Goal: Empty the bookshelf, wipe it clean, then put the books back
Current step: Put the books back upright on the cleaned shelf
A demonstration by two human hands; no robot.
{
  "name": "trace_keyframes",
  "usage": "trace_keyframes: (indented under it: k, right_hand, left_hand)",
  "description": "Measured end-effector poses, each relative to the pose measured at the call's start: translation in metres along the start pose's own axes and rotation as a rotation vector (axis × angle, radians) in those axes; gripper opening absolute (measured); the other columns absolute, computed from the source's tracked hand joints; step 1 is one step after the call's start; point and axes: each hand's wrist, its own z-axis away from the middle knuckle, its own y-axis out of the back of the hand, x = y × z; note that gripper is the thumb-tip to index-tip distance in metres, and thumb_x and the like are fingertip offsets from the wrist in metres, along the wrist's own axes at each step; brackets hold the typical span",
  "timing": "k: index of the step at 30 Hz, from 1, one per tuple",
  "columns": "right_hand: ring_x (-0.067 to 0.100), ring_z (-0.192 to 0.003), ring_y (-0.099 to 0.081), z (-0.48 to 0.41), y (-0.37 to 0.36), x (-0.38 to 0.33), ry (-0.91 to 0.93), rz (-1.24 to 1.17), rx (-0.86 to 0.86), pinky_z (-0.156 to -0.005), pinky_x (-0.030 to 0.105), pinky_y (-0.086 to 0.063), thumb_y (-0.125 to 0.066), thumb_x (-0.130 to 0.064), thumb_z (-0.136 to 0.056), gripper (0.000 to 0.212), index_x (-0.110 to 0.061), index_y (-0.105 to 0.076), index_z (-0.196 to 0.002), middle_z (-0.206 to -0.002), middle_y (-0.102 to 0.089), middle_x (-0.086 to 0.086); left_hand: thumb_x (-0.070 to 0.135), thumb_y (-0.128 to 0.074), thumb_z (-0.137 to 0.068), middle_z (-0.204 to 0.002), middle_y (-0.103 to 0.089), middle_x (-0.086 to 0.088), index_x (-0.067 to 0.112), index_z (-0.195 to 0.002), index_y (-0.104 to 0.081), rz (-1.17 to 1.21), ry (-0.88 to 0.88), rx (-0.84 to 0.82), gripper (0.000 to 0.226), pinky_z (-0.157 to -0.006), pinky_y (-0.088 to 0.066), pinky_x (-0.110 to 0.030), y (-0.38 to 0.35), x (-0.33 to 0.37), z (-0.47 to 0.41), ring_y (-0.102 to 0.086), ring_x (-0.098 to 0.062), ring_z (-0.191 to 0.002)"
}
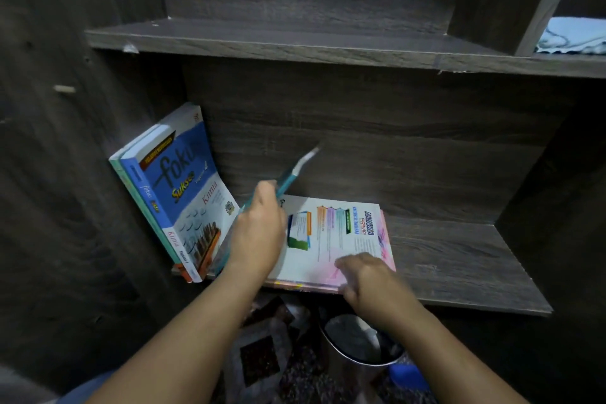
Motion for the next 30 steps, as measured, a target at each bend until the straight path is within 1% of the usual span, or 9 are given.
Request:
trace_keyframes:
  k: [1,3,5,7,9,15,22,26,30]
  right_hand:
    - [0.02,-0.123,-0.044,0.0,-0.002,-0.001,0.009,0.018,-0.045,-0.098,0.034,-0.043,-0.053,-0.031,-0.092,0.049,-0.029,-0.044,-0.14,-0.137,-0.046,-0.002]
    - [0.021,-0.124,-0.038,-0.001,-0.005,-0.003,0.023,0.054,-0.101,-0.101,0.035,-0.04,-0.053,-0.034,-0.093,0.05,-0.028,-0.043,-0.141,-0.139,-0.043,-0.002]
    - [0.022,-0.124,-0.036,-0.003,-0.006,-0.005,0.021,0.084,-0.11,-0.101,0.036,-0.039,-0.053,-0.037,-0.093,0.051,-0.029,-0.042,-0.142,-0.139,-0.041,-0.002]
    - [0.022,-0.123,-0.036,-0.004,-0.006,-0.006,0.02,0.102,-0.106,-0.1,0.036,-0.04,-0.053,-0.038,-0.092,0.052,-0.029,-0.041,-0.142,-0.139,-0.041,-0.002]
    - [0.022,-0.123,-0.036,-0.005,-0.007,-0.008,0.017,0.113,-0.108,-0.099,0.036,-0.041,-0.053,-0.038,-0.092,0.052,-0.029,-0.04,-0.142,-0.138,-0.041,-0.002]
    - [0.02,-0.122,-0.035,-0.004,-0.009,-0.009,0.03,0.135,-0.091,-0.099,0.035,-0.04,-0.052,-0.038,-0.092,0.052,-0.031,-0.038,-0.142,-0.138,-0.039,-0.004]
    - [0.018,-0.121,-0.035,-0.003,-0.01,-0.009,0.044,0.119,-0.085,-0.101,0.032,-0.039,-0.054,-0.039,-0.092,0.055,-0.032,-0.036,-0.144,-0.138,-0.039,-0.007]
    - [0.017,-0.122,-0.034,-0.003,-0.009,-0.009,0.054,0.113,-0.089,-0.102,0.031,-0.038,-0.053,-0.039,-0.093,0.055,-0.032,-0.035,-0.145,-0.139,-0.038,-0.008]
    - [0.018,-0.122,-0.034,-0.002,-0.009,-0.009,0.059,0.114,-0.09,-0.102,0.031,-0.038,-0.053,-0.039,-0.092,0.057,-0.032,-0.034,-0.145,-0.14,-0.037,-0.007]
  left_hand:
    - [0.009,-0.054,-0.091,-0.085,-0.063,-0.019,0.008,-0.114,-0.042,0.041,0.069,0.027,0.026,-0.055,-0.048,-0.044,0.002,-0.004,0.0,-0.062,-0.041,-0.067]
    - [0.005,-0.053,-0.091,-0.093,-0.062,-0.023,0.01,-0.121,-0.034,0.106,0.053,0.124,0.036,-0.054,-0.048,-0.046,0.009,-0.01,0.0,-0.061,-0.042,-0.067]
    - [-0.001,-0.056,-0.086,-0.111,-0.056,-0.025,0.022,-0.131,-0.023,0.11,-0.052,0.222,0.06,-0.046,-0.041,-0.035,0.018,-0.013,0.0,-0.054,-0.032,-0.058]
    - [-0.003,-0.059,-0.083,-0.134,-0.043,-0.02,0.031,-0.143,-0.011,0.05,-0.087,0.285,0.084,-0.047,-0.032,-0.026,0.026,-0.018,-0.004,-0.045,-0.019,-0.062]
    - [-0.002,-0.061,-0.083,-0.14,-0.037,-0.014,0.035,-0.147,-0.003,0.009,-0.011,0.317,0.094,-0.053,-0.034,-0.03,0.037,-0.023,-0.008,-0.043,-0.017,-0.07]
    - [0.008,-0.063,-0.087,-0.12,-0.051,-0.013,0.014,-0.134,-0.043,-0.076,0.146,0.385,0.052,-0.071,-0.05,-0.047,0.065,-0.039,-0.024,-0.059,-0.035,-0.095]
    - [0.01,-0.061,-0.092,-0.102,-0.06,-0.013,0.003,-0.113,-0.056,-0.093,-0.04,0.484,0.023,-0.064,-0.051,-0.041,0.072,-0.06,-0.029,-0.061,-0.03,-0.088]
    - [0.008,-0.066,-0.086,-0.097,-0.06,-0.014,0.004,-0.109,-0.057,-0.2,-0.026,0.596,0.025,-0.061,-0.051,-0.042,0.074,-0.068,-0.03,-0.06,-0.031,-0.085]
    - [0.019,-0.076,-0.079,-0.105,-0.051,-0.012,0.014,-0.112,-0.057,-0.598,0.224,0.612,0.038,-0.072,-0.046,-0.043,0.07,-0.076,-0.039,-0.047,-0.033,-0.094]
